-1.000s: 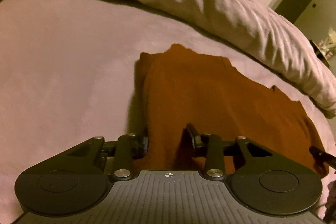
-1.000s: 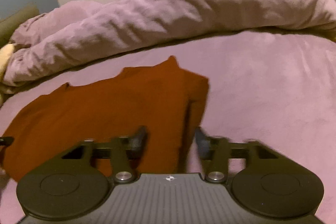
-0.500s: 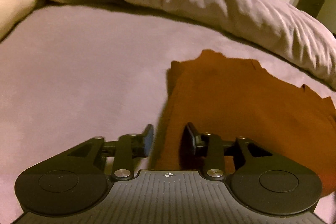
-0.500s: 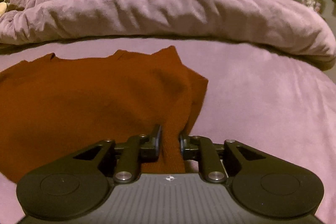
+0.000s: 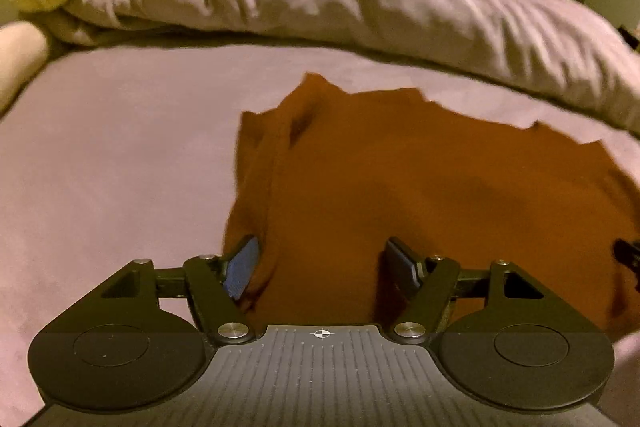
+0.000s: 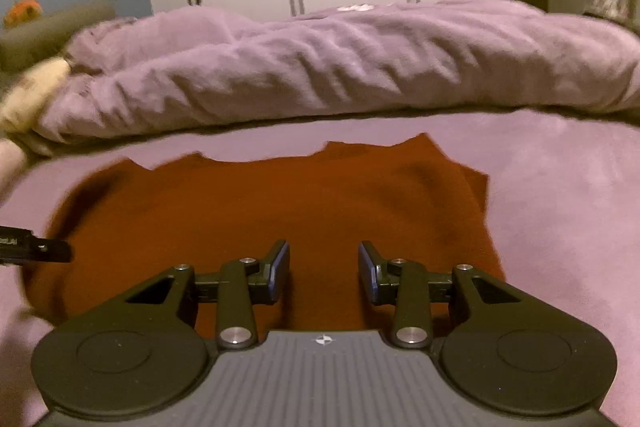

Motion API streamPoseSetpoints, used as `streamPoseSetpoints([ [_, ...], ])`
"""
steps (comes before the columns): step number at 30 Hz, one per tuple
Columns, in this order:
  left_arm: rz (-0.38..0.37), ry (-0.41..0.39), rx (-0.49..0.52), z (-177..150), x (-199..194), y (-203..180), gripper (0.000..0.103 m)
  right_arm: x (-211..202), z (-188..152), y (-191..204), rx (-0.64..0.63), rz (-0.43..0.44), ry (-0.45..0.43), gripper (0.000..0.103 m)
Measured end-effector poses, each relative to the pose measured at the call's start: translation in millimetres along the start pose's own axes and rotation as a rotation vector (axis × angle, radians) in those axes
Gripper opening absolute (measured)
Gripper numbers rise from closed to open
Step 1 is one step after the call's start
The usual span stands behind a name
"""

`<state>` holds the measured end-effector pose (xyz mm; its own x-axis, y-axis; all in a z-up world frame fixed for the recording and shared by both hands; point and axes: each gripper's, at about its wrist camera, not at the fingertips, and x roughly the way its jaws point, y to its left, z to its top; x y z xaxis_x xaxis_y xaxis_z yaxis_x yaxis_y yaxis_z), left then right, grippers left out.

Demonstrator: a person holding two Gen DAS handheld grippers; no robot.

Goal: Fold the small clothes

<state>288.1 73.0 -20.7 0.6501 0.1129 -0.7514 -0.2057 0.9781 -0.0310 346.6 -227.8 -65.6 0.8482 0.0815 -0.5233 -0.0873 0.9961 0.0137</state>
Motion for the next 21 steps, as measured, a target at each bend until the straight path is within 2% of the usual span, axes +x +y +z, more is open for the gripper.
streamPoseSetpoints([
  [1,0.015,0.005,0.001,1,4,2,0.076,7,-5,-5,-0.016,-0.034,0.012,0.036],
  [3,0.035,0.036,-0.026,0,14,10,0.08,12,-14,-13,-0.047,-0.036,-0.012,0.037],
  [8,-0.001,0.052,-0.108,-6,28,30,0.088,16,-18,-15,-0.121,-0.057,-0.044,0.042],
  [12,-0.011,0.055,-0.108,-6,30,34,0.091,17,-17,-17,-0.112,-0.065,-0.043,0.052],
  [17,-0.048,0.088,-0.196,-5,24,53,0.091,9,-7,-23,-0.067,-0.087,-0.019,0.052],
  [21,-0.091,0.104,-0.267,-5,24,80,0.091,2,-15,-36,-0.049,-0.122,-0.003,0.052],
])
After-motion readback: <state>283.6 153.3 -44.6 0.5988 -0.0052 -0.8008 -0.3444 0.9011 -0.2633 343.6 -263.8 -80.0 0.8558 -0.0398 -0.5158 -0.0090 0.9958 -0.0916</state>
